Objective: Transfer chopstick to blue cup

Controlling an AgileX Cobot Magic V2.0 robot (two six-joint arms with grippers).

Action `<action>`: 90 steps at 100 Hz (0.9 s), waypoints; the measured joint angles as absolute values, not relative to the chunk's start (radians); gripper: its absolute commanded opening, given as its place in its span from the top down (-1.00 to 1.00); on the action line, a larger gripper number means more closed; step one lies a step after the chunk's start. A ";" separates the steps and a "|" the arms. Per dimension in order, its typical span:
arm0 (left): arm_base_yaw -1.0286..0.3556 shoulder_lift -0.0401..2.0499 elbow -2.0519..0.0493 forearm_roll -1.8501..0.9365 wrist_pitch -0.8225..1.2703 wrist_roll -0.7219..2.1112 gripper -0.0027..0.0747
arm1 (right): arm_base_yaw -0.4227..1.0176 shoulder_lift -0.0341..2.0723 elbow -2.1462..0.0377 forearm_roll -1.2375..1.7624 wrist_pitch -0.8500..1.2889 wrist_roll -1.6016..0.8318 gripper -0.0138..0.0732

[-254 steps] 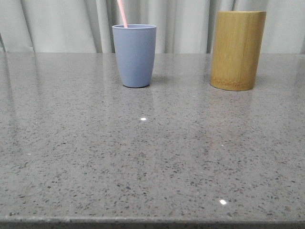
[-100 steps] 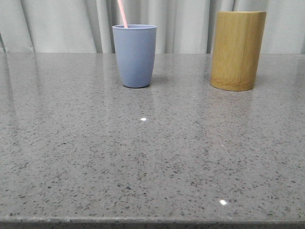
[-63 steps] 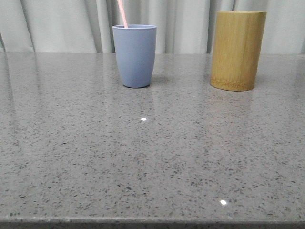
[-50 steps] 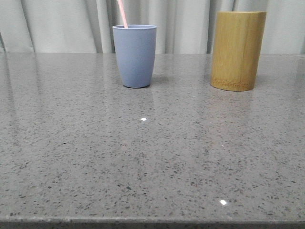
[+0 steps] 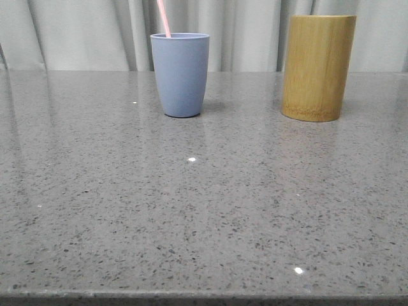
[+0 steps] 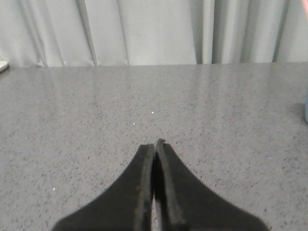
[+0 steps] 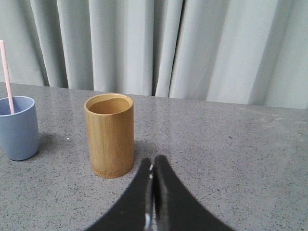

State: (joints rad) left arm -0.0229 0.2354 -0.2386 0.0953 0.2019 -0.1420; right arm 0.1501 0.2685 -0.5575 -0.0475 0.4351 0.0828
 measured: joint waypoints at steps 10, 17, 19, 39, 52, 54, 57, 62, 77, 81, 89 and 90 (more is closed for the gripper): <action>-0.007 0.169 -0.154 0.095 0.185 -0.142 0.98 | 0.150 0.268 -0.558 -0.047 0.435 0.083 0.84; -0.003 0.119 -0.097 0.095 0.175 -0.142 0.98 | 0.150 0.268 -0.558 -0.047 0.435 0.083 0.84; -0.003 0.104 -0.080 0.095 0.170 -0.142 0.98 | 0.150 0.268 -0.558 -0.047 0.435 0.083 0.84; -0.003 -0.004 0.003 0.081 0.190 -0.142 0.98 | 0.150 0.268 -0.558 -0.047 0.437 0.083 0.84; 0.000 -0.004 0.003 0.078 0.209 -0.142 0.98 | 0.150 0.268 -0.558 -0.047 0.435 0.083 0.84; 0.000 -0.004 0.003 0.076 0.211 -0.142 0.98 | 0.150 0.268 -0.558 -0.047 0.435 0.083 0.84; 0.000 -0.004 0.003 0.077 0.210 -0.142 0.98 | 0.150 0.268 -0.558 -0.047 0.435 0.083 0.84; 0.000 -0.004 0.003 0.077 0.210 -0.142 0.98 | 0.150 0.268 -0.558 -0.047 0.435 0.083 0.84; 0.000 -0.004 0.003 0.077 0.210 -0.140 0.98 | 0.150 0.268 -0.558 -0.047 0.435 0.083 0.84; 0.000 -0.004 0.003 0.077 0.210 -0.140 0.98 | 0.150 0.268 -0.558 -0.047 0.435 0.083 0.84; 0.000 -0.004 0.003 0.077 0.210 -0.140 0.98 | 0.150 0.268 -0.558 -0.047 0.435 0.083 0.84; 0.000 -0.004 0.003 0.077 0.210 -0.140 0.98 | 0.150 0.268 -0.558 -0.047 0.435 0.083 0.84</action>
State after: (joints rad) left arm 0.0000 -0.0041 0.0031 0.0766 0.2105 -0.1403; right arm 0.1501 0.2685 -0.5575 -0.0475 0.4354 0.0828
